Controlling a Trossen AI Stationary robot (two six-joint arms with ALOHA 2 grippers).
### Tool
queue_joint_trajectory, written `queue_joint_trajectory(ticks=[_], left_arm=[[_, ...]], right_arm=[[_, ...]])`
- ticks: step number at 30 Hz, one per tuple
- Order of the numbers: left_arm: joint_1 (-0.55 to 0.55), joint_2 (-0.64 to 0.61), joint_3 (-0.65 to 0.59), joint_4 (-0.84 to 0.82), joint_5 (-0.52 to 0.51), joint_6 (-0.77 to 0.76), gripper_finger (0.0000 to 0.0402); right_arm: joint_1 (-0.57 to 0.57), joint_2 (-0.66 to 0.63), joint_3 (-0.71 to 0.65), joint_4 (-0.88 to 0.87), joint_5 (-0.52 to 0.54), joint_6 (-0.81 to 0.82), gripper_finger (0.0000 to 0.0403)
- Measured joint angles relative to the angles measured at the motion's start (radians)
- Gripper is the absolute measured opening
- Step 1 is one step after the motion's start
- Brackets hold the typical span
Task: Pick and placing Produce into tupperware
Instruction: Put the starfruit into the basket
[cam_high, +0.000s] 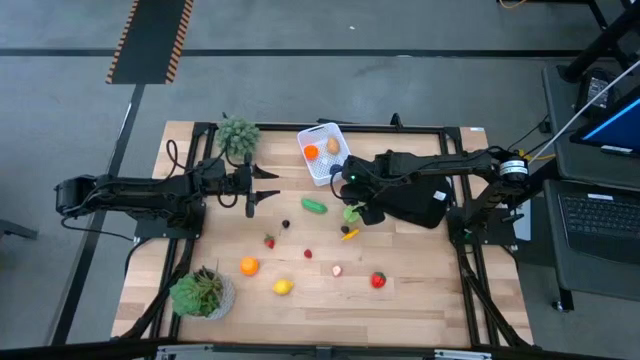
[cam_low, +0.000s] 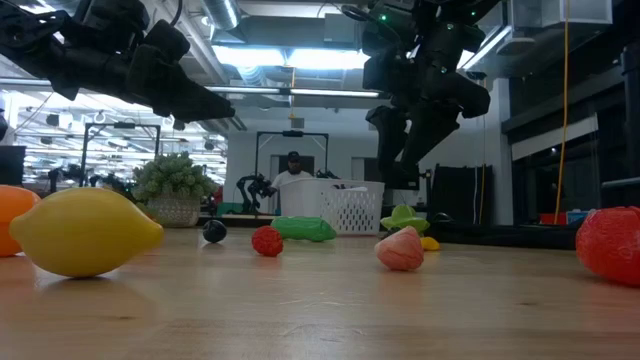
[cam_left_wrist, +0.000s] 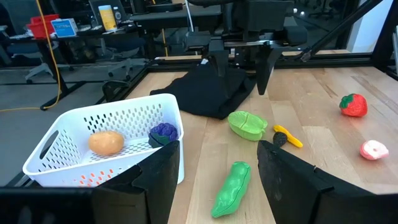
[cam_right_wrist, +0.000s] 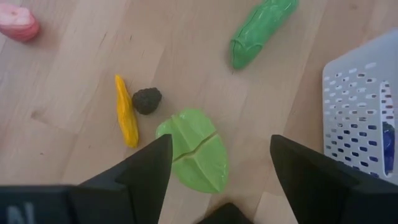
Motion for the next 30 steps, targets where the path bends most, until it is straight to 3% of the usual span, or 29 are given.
queue_joint_trajectory(ticks=[16,22,30], left_arm=[[0.0,0.0,0.0,-0.011,0.0,0.0,0.0206],[0.0,0.0,0.0,-0.029,-0.01,0.0,0.0206],[0.0,0.0,0.0,-0.037,-0.021,0.0,0.0206]], right_arm=[[0.003,0.111,-0.001,-0.045,0.003,-0.084,0.0271],[0.035,0.126,-0.009,-0.047,0.071,-0.136,0.0271],[0.064,0.128,-0.011,-0.034,0.079,-0.136,0.0271]])
